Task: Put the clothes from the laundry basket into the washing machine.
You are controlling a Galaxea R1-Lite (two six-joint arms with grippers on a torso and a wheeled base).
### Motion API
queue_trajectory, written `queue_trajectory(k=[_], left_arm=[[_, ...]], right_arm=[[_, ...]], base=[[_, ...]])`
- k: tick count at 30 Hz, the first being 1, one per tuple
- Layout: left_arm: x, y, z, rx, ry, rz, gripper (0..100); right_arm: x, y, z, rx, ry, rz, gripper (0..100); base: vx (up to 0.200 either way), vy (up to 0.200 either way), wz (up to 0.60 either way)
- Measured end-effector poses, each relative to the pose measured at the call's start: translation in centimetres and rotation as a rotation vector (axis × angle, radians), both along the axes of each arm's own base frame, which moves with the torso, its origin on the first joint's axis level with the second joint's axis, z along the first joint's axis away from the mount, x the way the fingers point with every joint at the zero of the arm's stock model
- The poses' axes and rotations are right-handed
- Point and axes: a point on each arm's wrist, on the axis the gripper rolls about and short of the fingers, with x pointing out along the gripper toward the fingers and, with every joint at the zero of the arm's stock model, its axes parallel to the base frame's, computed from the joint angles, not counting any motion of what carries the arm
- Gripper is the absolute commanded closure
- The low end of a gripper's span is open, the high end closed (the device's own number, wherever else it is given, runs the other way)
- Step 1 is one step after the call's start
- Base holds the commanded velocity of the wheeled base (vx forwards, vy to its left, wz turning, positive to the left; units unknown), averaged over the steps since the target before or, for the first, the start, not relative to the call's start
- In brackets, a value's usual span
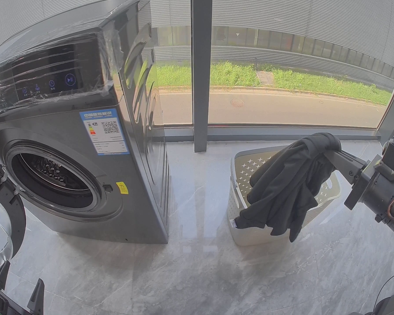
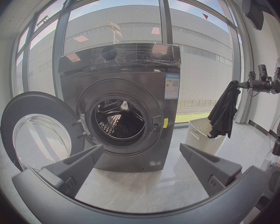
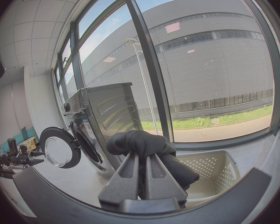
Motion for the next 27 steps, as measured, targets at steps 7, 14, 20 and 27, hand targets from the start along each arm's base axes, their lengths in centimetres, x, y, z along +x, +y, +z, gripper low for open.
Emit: queue_trajectory(k=[7, 14, 20, 27], left_arm=[[0.0, 0.0, 0.0, 0.000, 0.001, 0.000, 0], [0.0, 0.0, 0.0, 0.000, 0.001, 0.000, 0], [0.0, 0.0, 0.0, 0.000, 0.001, -0.001, 0], [0.0, 0.0, 0.0, 0.000, 0.002, -0.001, 0]], right_arm=[[-0.2, 0.0, -0.3, -0.008, 0.007, 0.021, 100], [-0.6, 0.2, -0.7, -0.018, 0.014, 0.075, 100], [-0.7, 0.2, -0.9, -0.022, 0.018, 0.083, 100], [-0.8, 0.3, -1.1, -0.027, 0.025, 0.094, 100]], base=[[0.000, 0.200, 0.00], [0.000, 0.200, 0.00], [0.000, 0.200, 0.00], [0.000, 0.200, 0.00]])
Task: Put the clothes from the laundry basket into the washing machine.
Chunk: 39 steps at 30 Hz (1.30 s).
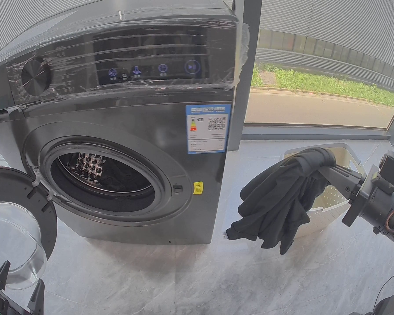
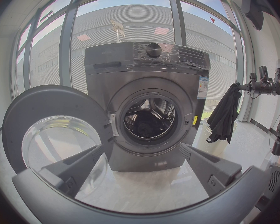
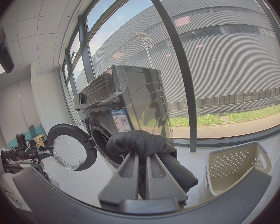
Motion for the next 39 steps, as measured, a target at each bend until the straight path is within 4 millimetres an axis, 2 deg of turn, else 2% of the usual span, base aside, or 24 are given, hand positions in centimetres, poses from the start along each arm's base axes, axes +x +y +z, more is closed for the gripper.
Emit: queue_trajectory(k=[3, 9, 23, 30, 39], left_arm=[[0.00, 0.00, 0.00, 0.000, 0.000, 0.000, 0], [0.00, 0.00, 0.00, 0.000, 0.000, 0.000, 0], [0.00, 0.00, 0.00, 0.000, 0.000, 0.000, 0], [0.00, 0.00, 0.00, 0.000, 0.000, 0.000, 0], [0.00, 0.00, 0.00, 0.000, 0.000, 0.000, 0]], right_arm=[[-0.02, 0.02, -0.06, -0.002, 0.002, 0.001, 100], [-0.03, 0.02, -0.07, -0.001, 0.002, 0.003, 100], [-0.01, 0.02, -0.28, -0.007, 0.009, 0.002, 100], [-0.04, 0.00, -0.51, -0.011, 0.016, 0.003, 100], [-0.03, -0.02, -0.63, -0.014, 0.020, 0.001, 100]], base=[[0.000, 0.200, 0.00], [0.000, 0.000, 0.00], [-0.200, 0.000, 0.00], [0.000, 0.000, 0.00], [0.000, 0.200, 0.00]])
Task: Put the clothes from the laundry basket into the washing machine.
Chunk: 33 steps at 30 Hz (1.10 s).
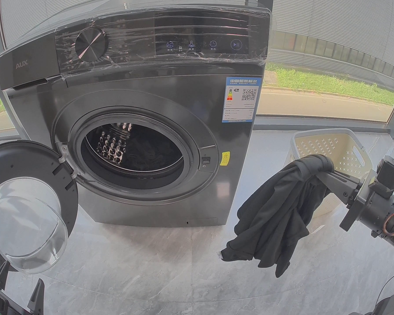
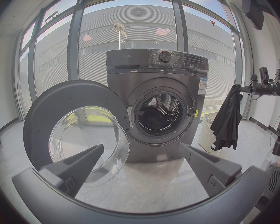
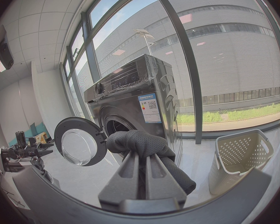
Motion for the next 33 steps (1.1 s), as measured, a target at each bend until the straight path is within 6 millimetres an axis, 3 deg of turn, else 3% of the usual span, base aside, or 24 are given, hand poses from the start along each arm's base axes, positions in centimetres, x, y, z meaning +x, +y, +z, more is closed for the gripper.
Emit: queue_trajectory(k=[18, 33], left_arm=[[0.00, 0.00, 0.00, 0.000, 0.000, 0.000, 0], [0.00, 0.00, 0.01, 0.000, -0.001, 0.000, 0]], right_arm=[[-0.05, -0.04, -0.22, -0.005, 0.007, -0.001, 100], [-0.12, -0.09, -0.55, -0.013, 0.018, 0.001, 100]], base=[[0.000, 0.200, 0.00], [0.000, 0.000, 0.00]])
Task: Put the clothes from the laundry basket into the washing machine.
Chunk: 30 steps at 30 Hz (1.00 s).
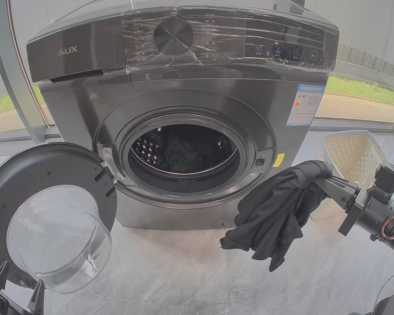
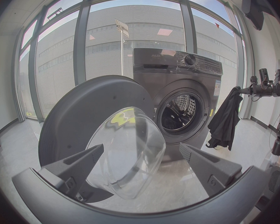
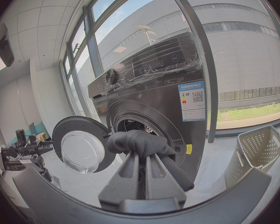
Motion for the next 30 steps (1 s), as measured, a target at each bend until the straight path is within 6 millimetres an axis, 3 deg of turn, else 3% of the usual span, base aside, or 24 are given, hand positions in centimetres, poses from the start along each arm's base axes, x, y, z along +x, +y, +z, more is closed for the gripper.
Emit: queue_trajectory(k=[21, 26, 30], left_arm=[[0.00, 0.00, 0.00, 0.000, 0.000, 0.000, 0], [0.00, 0.00, 0.00, 0.000, 0.000, 0.000, 0], [0.00, 0.00, 0.00, 0.000, 0.000, 0.000, 0]], right_arm=[[0.00, 0.04, -0.55, -0.014, 0.019, 0.002, 100], [0.02, 0.06, -0.71, -0.018, 0.024, 0.003, 100], [0.06, 0.06, -0.81, -0.020, 0.028, 0.001, 100]], base=[[0.000, 0.000, 0.00], [0.000, 0.200, 0.00], [0.000, 0.000, 0.00]])
